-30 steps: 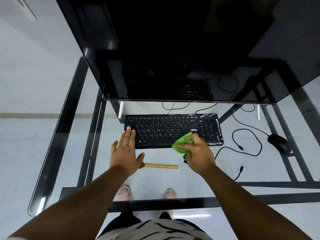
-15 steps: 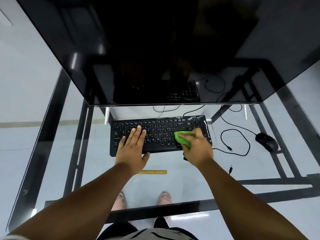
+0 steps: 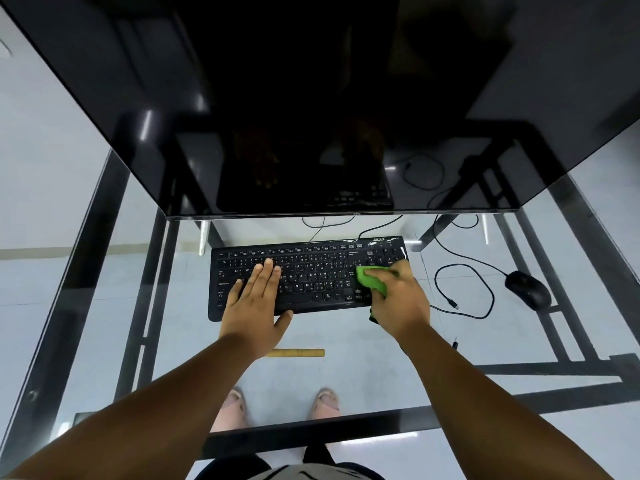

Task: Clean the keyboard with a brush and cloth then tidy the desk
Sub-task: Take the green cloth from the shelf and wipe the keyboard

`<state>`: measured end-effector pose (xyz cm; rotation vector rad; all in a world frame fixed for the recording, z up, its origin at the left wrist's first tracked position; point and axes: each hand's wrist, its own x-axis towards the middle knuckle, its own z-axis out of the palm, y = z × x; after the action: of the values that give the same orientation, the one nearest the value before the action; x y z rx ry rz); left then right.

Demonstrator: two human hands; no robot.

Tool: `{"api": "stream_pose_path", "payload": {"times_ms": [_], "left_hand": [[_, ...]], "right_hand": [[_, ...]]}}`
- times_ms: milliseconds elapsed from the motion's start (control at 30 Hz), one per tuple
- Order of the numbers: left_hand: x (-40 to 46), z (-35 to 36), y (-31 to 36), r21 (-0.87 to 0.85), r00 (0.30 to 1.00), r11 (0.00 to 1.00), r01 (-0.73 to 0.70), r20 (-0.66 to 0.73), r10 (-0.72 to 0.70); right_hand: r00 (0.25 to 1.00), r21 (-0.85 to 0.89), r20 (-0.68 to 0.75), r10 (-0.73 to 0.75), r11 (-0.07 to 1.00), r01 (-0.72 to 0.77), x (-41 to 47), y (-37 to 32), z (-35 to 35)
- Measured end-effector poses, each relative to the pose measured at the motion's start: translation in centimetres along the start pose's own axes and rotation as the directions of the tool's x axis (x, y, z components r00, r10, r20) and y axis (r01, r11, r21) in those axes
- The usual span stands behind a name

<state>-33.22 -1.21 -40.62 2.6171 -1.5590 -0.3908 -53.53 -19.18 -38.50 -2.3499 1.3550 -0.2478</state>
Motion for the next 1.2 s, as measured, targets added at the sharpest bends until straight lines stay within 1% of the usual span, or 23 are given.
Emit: {"api": "stream_pose_path", "payload": {"times_ms": [67,167,233,333,467,533,633,700,733,833,933,1067,1200], "left_hand": [[0.0,0.0,-0.1,-0.017,1.0,1.0,-0.005,-0.012,0.005],[0.2,-0.3,-0.3,-0.046,0.999,0.999,-0.015,-0.033,0.014],[0.5,-0.7,-0.7,-0.047,0.999,0.999,-0.01,-0.034,0.008],[1.2,-1.7,-1.7,-0.048,1.0,0.999,0.019,-0.005,-0.019],[1.9,-2.7,-2.8,-0.035,0.997,0.998,0.043,0.059,-0.041],[2.2,-3.0,-3.3,-0.012,0.996,0.998,0.054,0.074,-0.053],[2.4,-3.3,-3.7,-0.008,0.994,0.998,0.065,0.09,-0.064],[2.5,-3.3,-3.7,-0.013,0.993,0.998,0.06,0.101,-0.059],[2.5,-3.4,-3.8,-0.017,0.993,0.998,0.056,0.105,-0.054],[2.7,-3.8,-4.3,-0.023,0.992,0.999,0.036,0.12,-0.033],[2.7,-4.1,-4.9,-0.017,0.991,0.999,0.039,0.125,-0.037],[2.7,-4.1,-5.0,0.003,0.989,0.998,0.067,0.129,-0.067],[2.9,-4.1,-5.1,0.012,0.988,0.998,0.066,0.138,-0.067]], "right_hand": [[0.999,0.054,-0.011,0.036,0.998,-0.035,0.3,-0.6,0.2],[0.991,0.206,-0.052,0.12,0.973,-0.107,1.3,-1.6,0.1],[0.987,0.265,-0.067,0.146,0.956,-0.124,2.7,-2.2,-0.3],[0.994,0.198,-0.036,0.099,0.976,-0.09,5.1,-3.4,-0.6],[0.994,0.026,0.089,0.061,0.998,-0.063,7.4,-5.2,-0.1],[0.988,-0.02,0.152,0.002,1.0,0.001,7.8,-6.4,0.4],[0.969,-0.042,0.219,-0.116,0.991,0.128,7.5,-7.4,0.9],[0.968,-0.058,0.217,-0.127,0.988,0.142,7.1,-6.8,0.7],[0.974,-0.069,0.198,-0.108,0.99,0.123,7.0,-6.3,0.6],[0.992,-0.099,0.125,0.003,0.995,0.009,7.5,-5.3,0.2],[0.991,-0.122,0.113,0.072,0.991,-0.058,8.4,-6.5,0.6],[0.987,-0.108,0.157,0.023,0.994,-0.006,8.2,-9.3,2.0],[0.978,-0.082,0.186,-0.095,0.99,0.112,7.3,-10.9,3.1]]}}
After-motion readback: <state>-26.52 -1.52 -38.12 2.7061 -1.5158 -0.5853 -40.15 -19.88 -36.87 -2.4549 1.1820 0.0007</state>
